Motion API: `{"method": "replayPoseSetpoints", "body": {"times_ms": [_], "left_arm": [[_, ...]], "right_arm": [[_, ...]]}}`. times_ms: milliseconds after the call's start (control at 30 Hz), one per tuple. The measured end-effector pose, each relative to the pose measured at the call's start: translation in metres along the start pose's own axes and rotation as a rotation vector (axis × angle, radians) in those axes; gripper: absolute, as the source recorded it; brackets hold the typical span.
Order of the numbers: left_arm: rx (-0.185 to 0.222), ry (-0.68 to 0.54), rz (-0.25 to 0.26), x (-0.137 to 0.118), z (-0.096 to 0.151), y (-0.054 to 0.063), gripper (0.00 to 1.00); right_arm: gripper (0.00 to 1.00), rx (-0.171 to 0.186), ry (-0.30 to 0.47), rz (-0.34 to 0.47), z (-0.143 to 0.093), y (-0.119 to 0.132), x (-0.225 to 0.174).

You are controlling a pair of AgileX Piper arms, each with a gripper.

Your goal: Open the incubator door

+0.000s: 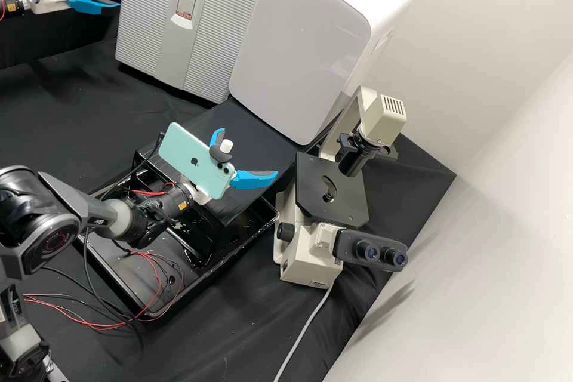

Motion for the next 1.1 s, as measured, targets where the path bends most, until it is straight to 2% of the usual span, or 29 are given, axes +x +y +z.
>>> {"method": "replayPoseSetpoints", "body": {"times_ms": [167,367,533,733,900,1100], "left_arm": [[-0.022,-0.064,0.036,0.023,-0.009,0.007,1.00],[-0.066,-0.102,0.054,0.042,-0.018,0.009,1.00],[-0.084,-0.132,0.043,0.053,-0.022,0.005,1.00],[-0.132,-0.173,0.022,0.066,-0.017,-0.004,1.00],[-0.117,-0.238,-0.008,0.077,-0.005,-0.010,1.00],[-0.141,-0.251,-0.001,0.084,-0.003,-0.009,1.00]], "right_arm": [[1.00,0.000,0.000,0.000,0.000,0.000,0.000],[1.00,0.000,0.000,0.000,0.000,0.000,0.000],[1.00,0.000,0.000,0.000,0.000,0.000,0.000],[1.00,0.000,0.000,0.000,0.000,0.000,0.000],[1.00,0.000,0.000,0.000,0.000,0.000,0.000],[1.00,0.000,0.000,0.000,0.000,0.000,0.000]]}}
